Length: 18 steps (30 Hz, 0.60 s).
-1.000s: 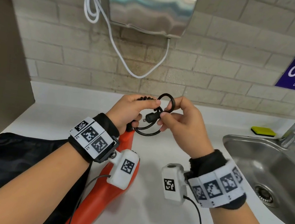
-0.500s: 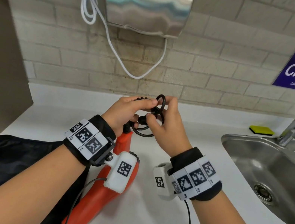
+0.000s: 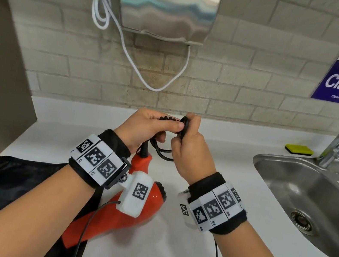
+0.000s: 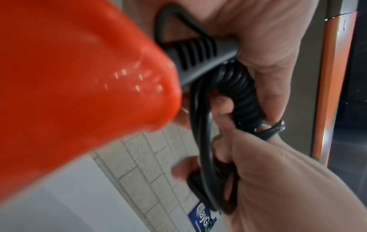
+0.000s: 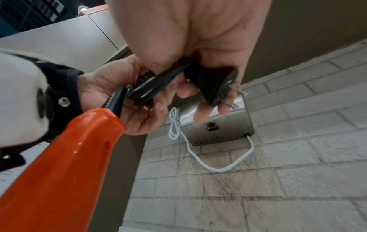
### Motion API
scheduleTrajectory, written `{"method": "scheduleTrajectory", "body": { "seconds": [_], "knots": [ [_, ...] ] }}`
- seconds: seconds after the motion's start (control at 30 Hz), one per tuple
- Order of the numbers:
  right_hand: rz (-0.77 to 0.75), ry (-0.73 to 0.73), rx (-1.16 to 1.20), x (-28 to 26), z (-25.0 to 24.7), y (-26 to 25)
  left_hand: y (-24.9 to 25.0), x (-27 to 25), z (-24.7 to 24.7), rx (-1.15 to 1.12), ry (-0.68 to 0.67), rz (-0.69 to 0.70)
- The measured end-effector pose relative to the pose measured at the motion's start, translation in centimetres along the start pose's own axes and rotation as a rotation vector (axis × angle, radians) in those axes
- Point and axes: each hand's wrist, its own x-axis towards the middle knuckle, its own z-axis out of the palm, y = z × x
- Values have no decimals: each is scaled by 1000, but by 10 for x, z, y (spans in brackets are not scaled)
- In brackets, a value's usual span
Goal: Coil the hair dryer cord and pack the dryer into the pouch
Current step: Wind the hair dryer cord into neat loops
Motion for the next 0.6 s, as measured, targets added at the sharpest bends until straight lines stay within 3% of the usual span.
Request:
{"method": "scheduleTrajectory", "body": {
  "seconds": [0.2, 0.33, 0.5, 0.6],
  "knots": [
    [24, -22, -35, -1, -2, 2, 5, -1, 1, 34, -124, -38],
    [17, -56, 55, -2, -1, 10, 3, -2, 1, 74, -85, -9],
    [-165, -96, 137, -7, -4, 32, 0, -1, -4, -34, -22, 5],
    [-163, -63, 95, -8, -3, 46, -1, -2, -5, -65, 24, 5]
  ]
}}
